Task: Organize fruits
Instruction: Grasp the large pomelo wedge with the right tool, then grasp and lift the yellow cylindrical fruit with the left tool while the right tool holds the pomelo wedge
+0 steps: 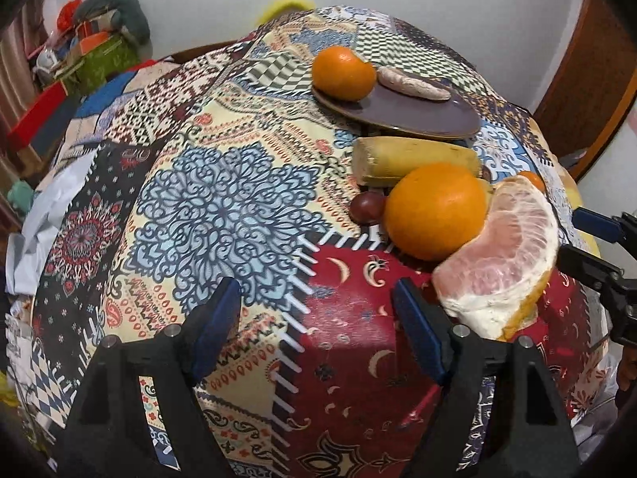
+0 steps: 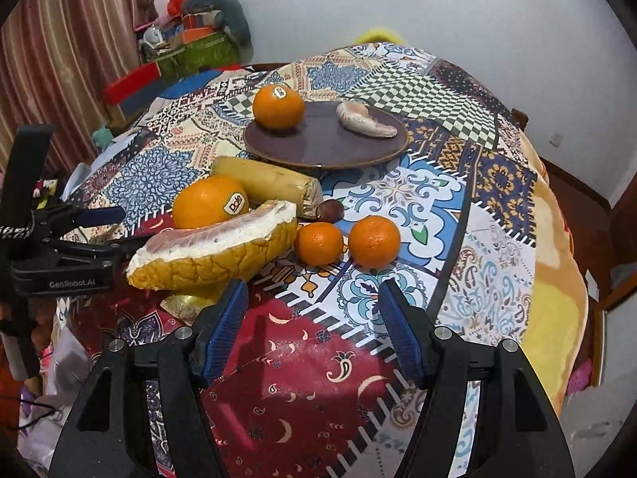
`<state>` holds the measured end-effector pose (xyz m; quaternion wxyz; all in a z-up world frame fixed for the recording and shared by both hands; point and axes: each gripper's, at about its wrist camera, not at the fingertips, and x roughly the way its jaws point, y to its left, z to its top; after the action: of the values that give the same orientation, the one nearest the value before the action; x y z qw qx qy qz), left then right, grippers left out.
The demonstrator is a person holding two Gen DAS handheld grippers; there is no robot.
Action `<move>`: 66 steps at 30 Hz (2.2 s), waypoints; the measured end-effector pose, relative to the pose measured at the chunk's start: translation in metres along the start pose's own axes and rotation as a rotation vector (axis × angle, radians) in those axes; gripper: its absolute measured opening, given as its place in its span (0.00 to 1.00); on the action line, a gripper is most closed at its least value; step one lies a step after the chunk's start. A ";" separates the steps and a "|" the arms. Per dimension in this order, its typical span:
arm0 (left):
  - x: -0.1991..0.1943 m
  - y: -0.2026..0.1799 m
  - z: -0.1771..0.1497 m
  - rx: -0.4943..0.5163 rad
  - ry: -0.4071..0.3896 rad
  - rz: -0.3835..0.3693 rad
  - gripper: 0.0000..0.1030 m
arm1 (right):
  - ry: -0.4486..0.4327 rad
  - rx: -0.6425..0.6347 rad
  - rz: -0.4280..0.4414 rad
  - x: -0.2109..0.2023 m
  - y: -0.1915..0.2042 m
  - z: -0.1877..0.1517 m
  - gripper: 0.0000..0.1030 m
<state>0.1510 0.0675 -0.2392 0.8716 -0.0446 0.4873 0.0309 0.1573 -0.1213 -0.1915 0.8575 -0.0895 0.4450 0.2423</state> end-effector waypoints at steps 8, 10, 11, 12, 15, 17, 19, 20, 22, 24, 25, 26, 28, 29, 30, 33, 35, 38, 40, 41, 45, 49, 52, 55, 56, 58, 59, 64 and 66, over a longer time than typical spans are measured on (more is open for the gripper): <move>-0.020 -0.015 0.005 0.010 -0.036 -0.069 0.76 | -0.029 0.025 0.018 -0.005 -0.007 0.006 0.62; -0.022 -0.025 0.007 0.034 -0.040 -0.067 0.76 | -0.033 0.030 0.004 -0.005 -0.010 0.008 0.62; -0.022 -0.029 0.007 0.046 -0.041 -0.072 0.76 | -0.033 0.027 -0.012 -0.006 -0.012 0.008 0.62; -0.021 -0.034 0.007 0.056 -0.039 -0.085 0.76 | -0.034 0.033 -0.017 -0.006 -0.014 0.008 0.62; -0.021 -0.049 0.005 0.069 -0.034 -0.115 0.76 | -0.035 0.073 0.013 -0.010 -0.024 0.005 0.62; -0.022 -0.061 0.006 0.091 -0.038 -0.142 0.76 | -0.038 0.081 0.007 -0.014 -0.027 0.003 0.63; -0.023 -0.074 0.007 0.116 -0.047 -0.159 0.76 | -0.037 0.085 0.007 -0.017 -0.028 0.002 0.63; -0.023 -0.080 0.007 0.130 -0.050 -0.159 0.76 | -0.036 0.090 0.014 -0.018 -0.029 0.001 0.63; -0.023 -0.089 0.007 0.146 -0.059 -0.145 0.76 | -0.037 0.096 0.023 -0.020 -0.029 0.002 0.63; -0.024 -0.091 0.007 0.151 -0.067 -0.129 0.76 | -0.042 0.101 0.033 -0.022 -0.027 0.003 0.65; -0.025 -0.091 0.007 0.151 -0.071 -0.124 0.76 | -0.044 0.102 0.038 -0.022 -0.026 0.003 0.68; -0.026 -0.088 0.006 0.148 -0.075 -0.121 0.76 | -0.046 0.102 0.046 -0.022 -0.024 0.004 0.69; -0.030 -0.080 0.005 0.133 -0.079 -0.113 0.76 | -0.044 0.091 0.049 -0.019 -0.019 0.004 0.72; -0.031 -0.075 0.004 0.121 -0.081 -0.105 0.76 | -0.037 0.082 0.043 -0.015 -0.016 0.004 0.72; -0.033 -0.071 0.004 0.111 -0.082 -0.096 0.76 | -0.029 0.077 0.037 -0.011 -0.013 0.004 0.72; -0.037 -0.057 0.002 0.081 -0.091 -0.076 0.76 | 0.015 0.083 0.040 0.003 -0.009 -0.001 0.72; -0.039 -0.051 0.001 0.067 -0.095 -0.075 0.76 | 0.043 0.094 0.043 0.011 -0.007 -0.006 0.72; -0.037 -0.049 -0.001 0.059 -0.093 -0.074 0.76 | 0.080 0.110 0.058 0.022 -0.006 -0.013 0.73; -0.036 -0.051 -0.001 0.060 -0.087 -0.079 0.76 | 0.073 0.096 0.039 0.024 -0.003 -0.016 0.73; -0.036 -0.052 -0.001 0.061 -0.086 -0.082 0.76 | 0.069 0.078 0.029 0.023 0.000 -0.017 0.73; -0.035 -0.066 0.000 0.090 -0.085 -0.095 0.76 | 0.057 0.044 0.063 0.016 0.001 -0.020 0.53; -0.033 -0.082 0.002 0.124 -0.082 -0.109 0.76 | 0.050 0.064 0.102 0.006 -0.010 -0.028 0.45; -0.029 -0.091 0.004 0.142 -0.077 -0.131 0.76 | 0.041 0.083 0.088 -0.002 -0.022 -0.035 0.45; -0.020 -0.100 0.006 0.149 -0.062 -0.135 0.76 | 0.041 0.116 0.090 -0.008 -0.036 -0.041 0.45; -0.016 -0.102 0.007 0.148 -0.051 -0.137 0.76 | 0.041 0.129 0.089 -0.010 -0.041 -0.043 0.45; -0.009 -0.106 0.008 0.146 -0.034 -0.145 0.73 | 0.044 0.149 0.085 -0.011 -0.048 -0.045 0.45; -0.006 -0.107 0.009 0.144 -0.026 -0.149 0.70 | 0.044 0.157 0.086 -0.011 -0.050 -0.045 0.45; 0.008 -0.114 0.013 0.149 0.008 -0.165 0.48 | 0.042 0.174 0.085 -0.005 -0.054 -0.041 0.46; 0.014 -0.119 0.015 0.165 0.023 -0.155 0.46 | 0.038 0.172 0.072 -0.002 -0.054 -0.039 0.46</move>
<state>0.1821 -0.0488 -0.2377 0.8663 -0.0103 0.4934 -0.0773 0.1545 -0.1833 -0.2159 0.8441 -0.0041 0.4831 0.2324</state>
